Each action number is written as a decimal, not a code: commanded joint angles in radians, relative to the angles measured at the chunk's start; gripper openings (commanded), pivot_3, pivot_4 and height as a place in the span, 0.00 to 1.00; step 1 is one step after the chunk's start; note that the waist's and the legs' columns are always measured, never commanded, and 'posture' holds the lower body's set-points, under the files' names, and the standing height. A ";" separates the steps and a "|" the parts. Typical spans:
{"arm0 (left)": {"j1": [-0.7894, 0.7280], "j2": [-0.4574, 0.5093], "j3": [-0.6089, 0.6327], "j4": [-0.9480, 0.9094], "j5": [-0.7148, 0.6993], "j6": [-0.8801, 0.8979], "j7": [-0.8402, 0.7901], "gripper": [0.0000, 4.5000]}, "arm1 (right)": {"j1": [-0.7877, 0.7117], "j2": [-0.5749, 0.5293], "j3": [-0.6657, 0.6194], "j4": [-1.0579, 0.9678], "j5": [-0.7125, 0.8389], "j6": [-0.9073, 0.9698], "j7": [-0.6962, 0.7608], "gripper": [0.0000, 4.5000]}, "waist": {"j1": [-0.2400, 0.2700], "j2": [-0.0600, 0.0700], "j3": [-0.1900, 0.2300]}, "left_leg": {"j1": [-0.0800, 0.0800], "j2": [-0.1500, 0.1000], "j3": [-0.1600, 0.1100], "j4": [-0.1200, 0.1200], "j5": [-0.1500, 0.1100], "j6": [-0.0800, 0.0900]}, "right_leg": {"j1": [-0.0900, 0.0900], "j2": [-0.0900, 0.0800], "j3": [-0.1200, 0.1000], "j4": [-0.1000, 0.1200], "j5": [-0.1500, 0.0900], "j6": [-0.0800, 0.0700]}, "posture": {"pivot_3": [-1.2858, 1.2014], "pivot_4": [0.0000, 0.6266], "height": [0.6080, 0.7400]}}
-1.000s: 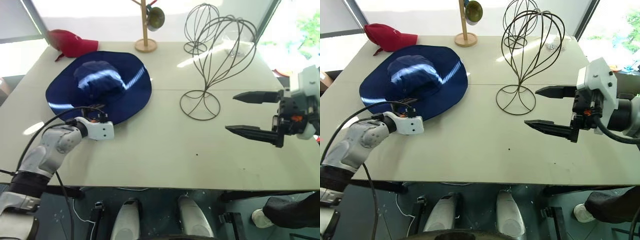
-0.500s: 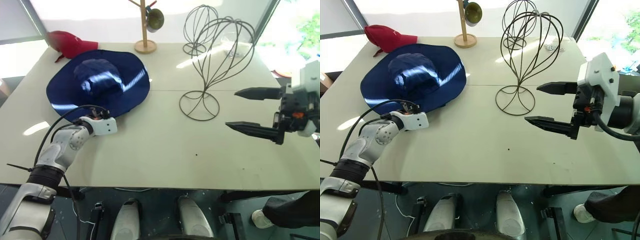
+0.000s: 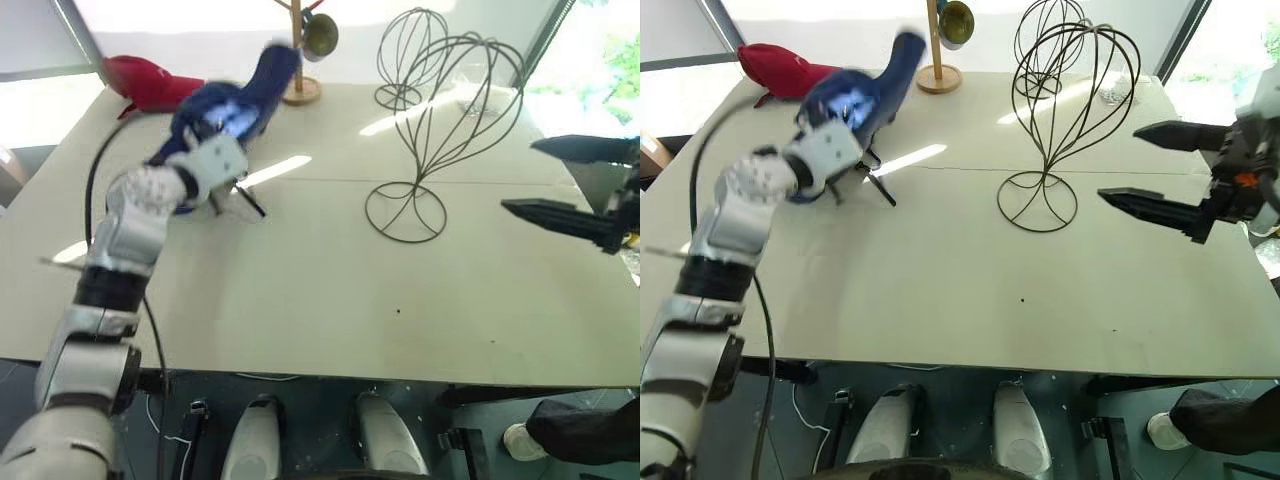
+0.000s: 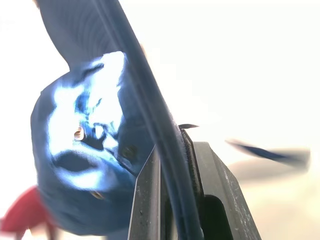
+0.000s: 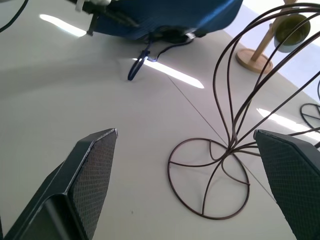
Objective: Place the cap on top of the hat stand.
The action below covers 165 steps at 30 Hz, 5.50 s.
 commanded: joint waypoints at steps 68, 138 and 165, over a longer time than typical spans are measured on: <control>-0.278 -0.020 -0.337 0.348 0.301 -1.111 0.335 0.99 | 0.346 0.014 -0.438 0.149 -0.207 -0.034 0.072 1.00 | -0.023 0.001 0.000 | -0.004 -0.002 -0.001 0.000 0.000 0.001 | -0.005 -0.001 0.001 0.002 -0.002 0.005 | 0.52 0.24 0.99; 0.049 0.335 0.244 -0.287 -1.130 0.666 -0.549 1.00 | 0.505 0.625 0.432 -0.017 -1.517 -0.962 -0.991 0.01 | -0.025 -0.002 -0.003 | -0.003 -0.002 -0.004 0.006 0.000 0.001 | -0.002 0.000 0.000 0.006 -0.005 -0.002 | 0.52 0.24 0.99; 0.027 0.251 0.222 -0.237 -1.060 0.597 -0.581 1.00 | 0.487 0.275 0.004 -0.173 -1.186 -1.018 -0.475 0.01 | -0.024 -0.002 -0.002 | -0.003 -0.002 -0.004 0.006 0.000 0.001 | -0.001 0.000 0.000 0.006 -0.005 -0.002 | 0.52 0.24 0.99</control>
